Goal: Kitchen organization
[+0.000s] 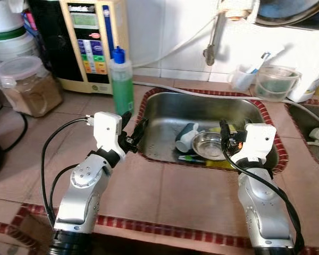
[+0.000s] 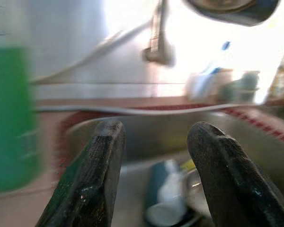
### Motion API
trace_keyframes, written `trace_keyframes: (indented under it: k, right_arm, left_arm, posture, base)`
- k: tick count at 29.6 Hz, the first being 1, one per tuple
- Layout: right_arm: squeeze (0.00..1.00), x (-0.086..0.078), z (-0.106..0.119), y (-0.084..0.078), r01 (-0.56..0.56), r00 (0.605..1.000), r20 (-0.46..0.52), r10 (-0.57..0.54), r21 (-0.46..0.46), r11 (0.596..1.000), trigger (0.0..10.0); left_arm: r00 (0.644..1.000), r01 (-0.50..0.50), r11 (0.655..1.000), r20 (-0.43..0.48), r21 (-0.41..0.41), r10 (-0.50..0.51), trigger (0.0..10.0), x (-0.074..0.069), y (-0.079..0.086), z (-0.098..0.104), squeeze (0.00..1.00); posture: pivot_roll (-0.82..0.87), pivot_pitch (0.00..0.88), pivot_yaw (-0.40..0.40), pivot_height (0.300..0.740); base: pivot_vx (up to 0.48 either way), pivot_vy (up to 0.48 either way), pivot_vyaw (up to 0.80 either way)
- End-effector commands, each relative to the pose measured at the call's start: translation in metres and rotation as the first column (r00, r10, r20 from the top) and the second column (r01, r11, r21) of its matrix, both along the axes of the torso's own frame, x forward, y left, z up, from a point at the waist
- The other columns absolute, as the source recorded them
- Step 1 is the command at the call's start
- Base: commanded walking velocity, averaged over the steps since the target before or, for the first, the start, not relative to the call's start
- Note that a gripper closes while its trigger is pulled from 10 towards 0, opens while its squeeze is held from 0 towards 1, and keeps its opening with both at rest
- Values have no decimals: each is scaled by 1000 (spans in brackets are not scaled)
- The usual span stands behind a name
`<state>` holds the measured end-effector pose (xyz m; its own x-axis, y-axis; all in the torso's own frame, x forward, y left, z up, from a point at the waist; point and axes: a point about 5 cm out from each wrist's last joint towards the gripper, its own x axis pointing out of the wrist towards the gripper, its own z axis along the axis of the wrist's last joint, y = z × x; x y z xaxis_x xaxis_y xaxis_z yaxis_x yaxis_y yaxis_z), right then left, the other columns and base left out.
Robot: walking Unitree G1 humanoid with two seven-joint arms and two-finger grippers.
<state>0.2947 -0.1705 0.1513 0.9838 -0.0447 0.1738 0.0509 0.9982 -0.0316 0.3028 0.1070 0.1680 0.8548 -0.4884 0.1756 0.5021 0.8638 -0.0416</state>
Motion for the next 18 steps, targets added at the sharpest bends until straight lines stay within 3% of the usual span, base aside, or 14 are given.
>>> trace_keyframes:
  k: [1,18]
  right_arm:
    - [0,0,3,3,-6,1000,9,6,3,1000,10000]
    - [0,0,4,3,-9,1000,7,9,2,1000,10000]
  left_arm:
    - [1000,-12,1000,16,7,11,10000,1,6,6,0]
    - [1000,-4,1000,13,3,4,10000,0,4,7,0]
  posture:
    - [-103,36,4,703]
    - [-103,41,4,703]
  base:
    - [0,-450,0]
    - [0,-440,0]
